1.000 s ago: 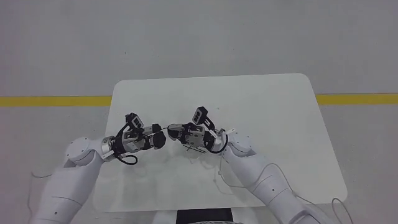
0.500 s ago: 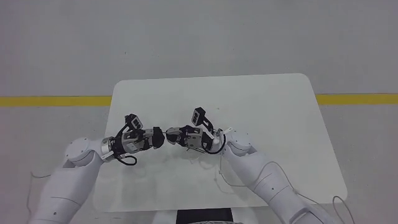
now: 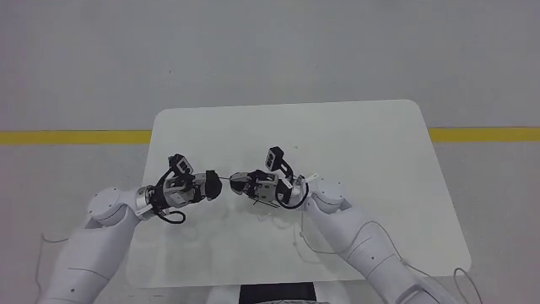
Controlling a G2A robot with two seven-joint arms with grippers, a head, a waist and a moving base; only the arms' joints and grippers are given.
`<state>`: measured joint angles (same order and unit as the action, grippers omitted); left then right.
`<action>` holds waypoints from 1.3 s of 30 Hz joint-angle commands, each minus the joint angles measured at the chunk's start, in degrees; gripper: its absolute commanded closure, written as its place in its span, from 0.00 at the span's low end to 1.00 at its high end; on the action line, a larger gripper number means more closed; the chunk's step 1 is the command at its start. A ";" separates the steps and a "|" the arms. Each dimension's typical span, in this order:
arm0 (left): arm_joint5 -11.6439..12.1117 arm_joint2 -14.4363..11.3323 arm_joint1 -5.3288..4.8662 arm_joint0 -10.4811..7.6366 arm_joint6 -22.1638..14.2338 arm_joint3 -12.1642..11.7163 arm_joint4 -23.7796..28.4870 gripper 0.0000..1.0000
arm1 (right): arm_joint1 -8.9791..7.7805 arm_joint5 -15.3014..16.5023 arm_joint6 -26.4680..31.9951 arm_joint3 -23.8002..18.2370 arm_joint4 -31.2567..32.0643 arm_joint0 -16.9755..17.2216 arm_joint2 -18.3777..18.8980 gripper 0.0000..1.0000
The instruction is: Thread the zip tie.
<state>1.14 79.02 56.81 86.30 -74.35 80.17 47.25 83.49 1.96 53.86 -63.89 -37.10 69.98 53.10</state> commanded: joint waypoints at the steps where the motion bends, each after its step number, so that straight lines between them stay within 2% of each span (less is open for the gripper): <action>1: 0.20 -0.19 -0.08 -0.01 0.12 0.20 -0.99 0.80 | -0.10 0.31 0.33 -0.46 0.02 0.19 0.09 1.00; 7: 0.45 -0.63 -0.28 0.20 0.61 0.75 -2.08 0.80 | -0.42 0.25 0.79 -1.47 1.45 0.26 -0.14 1.00; 12: 0.68 -0.88 -0.42 0.47 1.12 1.23 -2.53 0.85 | -0.60 0.07 0.54 -2.02 2.40 0.33 -0.45 1.00; 23: 0.80 -0.88 -0.89 1.03 1.80 1.65 -3.80 0.86 | -1.02 1.67 2.54 -2.97 3.31 0.42 -0.89 1.00; 39: 1.14 -1.22 -1.40 1.90 2.47 2.23 -4.28 0.86 | -1.39 1.25 1.84 -3.63 4.44 0.34 -1.85 1.00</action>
<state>2.28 77.83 55.43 88.15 -71.91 82.39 42.97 82.09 3.18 55.75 -67.47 -32.63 70.32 51.30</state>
